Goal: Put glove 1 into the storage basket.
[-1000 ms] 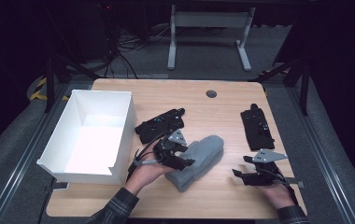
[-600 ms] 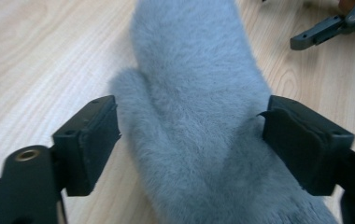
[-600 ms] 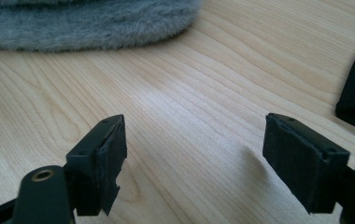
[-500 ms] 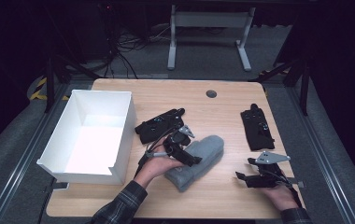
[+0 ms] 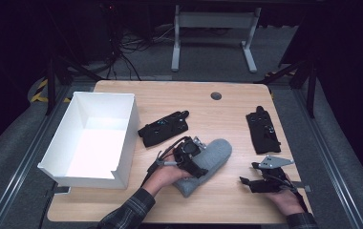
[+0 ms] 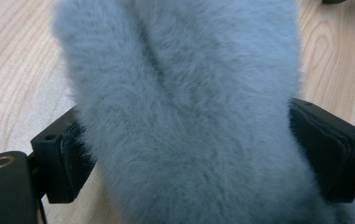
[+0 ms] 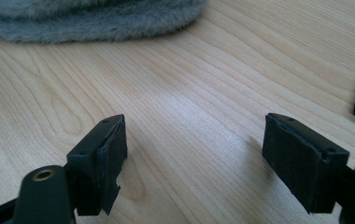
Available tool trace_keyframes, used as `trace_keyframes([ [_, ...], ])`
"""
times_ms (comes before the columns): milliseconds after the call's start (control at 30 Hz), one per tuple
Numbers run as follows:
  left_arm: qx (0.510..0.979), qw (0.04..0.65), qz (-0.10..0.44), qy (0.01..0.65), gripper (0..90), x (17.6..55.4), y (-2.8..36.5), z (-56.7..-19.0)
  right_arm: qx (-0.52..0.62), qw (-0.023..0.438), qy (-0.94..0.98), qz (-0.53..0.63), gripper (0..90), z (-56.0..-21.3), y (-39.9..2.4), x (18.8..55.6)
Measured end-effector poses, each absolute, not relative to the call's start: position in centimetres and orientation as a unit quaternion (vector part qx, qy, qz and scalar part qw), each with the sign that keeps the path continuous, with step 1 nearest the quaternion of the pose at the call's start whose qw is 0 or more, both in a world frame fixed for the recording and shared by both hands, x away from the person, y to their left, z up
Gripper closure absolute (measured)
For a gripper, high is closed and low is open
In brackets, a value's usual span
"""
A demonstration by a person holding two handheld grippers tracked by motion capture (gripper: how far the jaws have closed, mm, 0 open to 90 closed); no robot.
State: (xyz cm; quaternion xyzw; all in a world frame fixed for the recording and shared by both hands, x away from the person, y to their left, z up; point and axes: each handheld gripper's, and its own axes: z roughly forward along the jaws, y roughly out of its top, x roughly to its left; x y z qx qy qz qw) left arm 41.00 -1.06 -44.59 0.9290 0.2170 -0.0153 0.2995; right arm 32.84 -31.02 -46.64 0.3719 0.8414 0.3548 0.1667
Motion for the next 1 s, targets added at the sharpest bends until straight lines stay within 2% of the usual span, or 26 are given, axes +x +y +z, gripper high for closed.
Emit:
trace_keyframes([
  [267,0.935,0.283,-0.028,0.210,22.1,40.9,-1.4,-44.8,0.366,0.169,0.842,0.357,21.1,-46.8,-31.0,32.8],
  [433,0.941,0.276,-0.036,0.194,43.7,40.7,-1.8,-44.5,0.364,0.169,0.842,0.360,19.7,-46.8,-31.0,32.8],
  [467,0.939,0.279,-0.041,0.195,43.7,40.6,-1.8,-44.5,0.363,0.170,0.842,0.361,19.4,-46.9,-31.0,32.8],
  [633,0.934,0.289,-0.056,0.200,60.6,40.7,-1.4,-44.4,0.360,0.171,0.841,0.366,17.8,-47.0,-31.0,32.8],
  [1000,0.923,0.313,-0.064,0.214,64.6,40.7,-0.5,-42.9,0.358,0.170,0.843,0.364,16.5,-47.0,-31.0,32.8],
])
